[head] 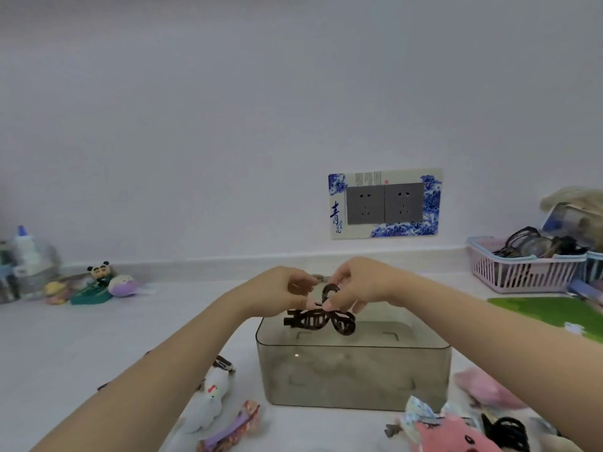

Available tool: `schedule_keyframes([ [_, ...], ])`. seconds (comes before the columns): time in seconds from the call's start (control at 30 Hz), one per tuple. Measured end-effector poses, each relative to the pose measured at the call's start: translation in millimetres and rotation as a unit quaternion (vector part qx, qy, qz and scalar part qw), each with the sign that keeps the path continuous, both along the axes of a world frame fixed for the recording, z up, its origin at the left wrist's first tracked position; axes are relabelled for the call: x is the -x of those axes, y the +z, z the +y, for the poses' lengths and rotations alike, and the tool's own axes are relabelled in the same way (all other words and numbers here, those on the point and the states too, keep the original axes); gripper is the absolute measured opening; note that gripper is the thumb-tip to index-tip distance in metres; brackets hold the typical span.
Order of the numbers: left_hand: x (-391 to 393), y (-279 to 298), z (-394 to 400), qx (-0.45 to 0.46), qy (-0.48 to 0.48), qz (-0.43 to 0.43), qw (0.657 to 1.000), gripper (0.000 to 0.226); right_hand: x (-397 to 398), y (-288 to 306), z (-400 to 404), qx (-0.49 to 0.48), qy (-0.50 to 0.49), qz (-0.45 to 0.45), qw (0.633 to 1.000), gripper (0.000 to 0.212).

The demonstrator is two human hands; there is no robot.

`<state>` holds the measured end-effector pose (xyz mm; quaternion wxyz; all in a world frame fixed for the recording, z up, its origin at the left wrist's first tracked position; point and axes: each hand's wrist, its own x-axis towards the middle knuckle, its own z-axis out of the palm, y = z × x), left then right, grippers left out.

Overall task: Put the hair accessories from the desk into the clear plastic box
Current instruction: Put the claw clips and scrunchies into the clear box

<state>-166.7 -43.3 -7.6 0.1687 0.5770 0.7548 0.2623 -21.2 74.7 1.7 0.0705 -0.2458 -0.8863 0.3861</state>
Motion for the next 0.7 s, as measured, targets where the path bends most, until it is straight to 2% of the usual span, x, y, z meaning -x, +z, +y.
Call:
schedule_keyframes([
  [0.17,7,-16,3,-0.054,0.039,0.164,0.984,0.033,14,-17,0,-0.047,-0.008,-0.051,0.998,0.044],
  [0.23,11,-22,3,-0.062,0.051,0.180,0.980,0.031,21,-24,-1,-0.069,-0.002,-0.048,0.996,0.049],
  [0.3,14,-27,5,-0.071,0.061,0.161,0.982,0.031,26,-27,-3,-0.121,-0.002,-0.041,0.992,0.052],
  [0.47,11,-33,9,-0.096,0.075,0.008,0.992,0.037,32,-28,2,-0.180,-0.016,-0.032,0.983,0.055],
  [0.7,-6,-32,16,-0.081,0.119,0.017,0.989,0.041,25,-23,11,-0.200,-0.033,-0.044,0.978,0.050],
])
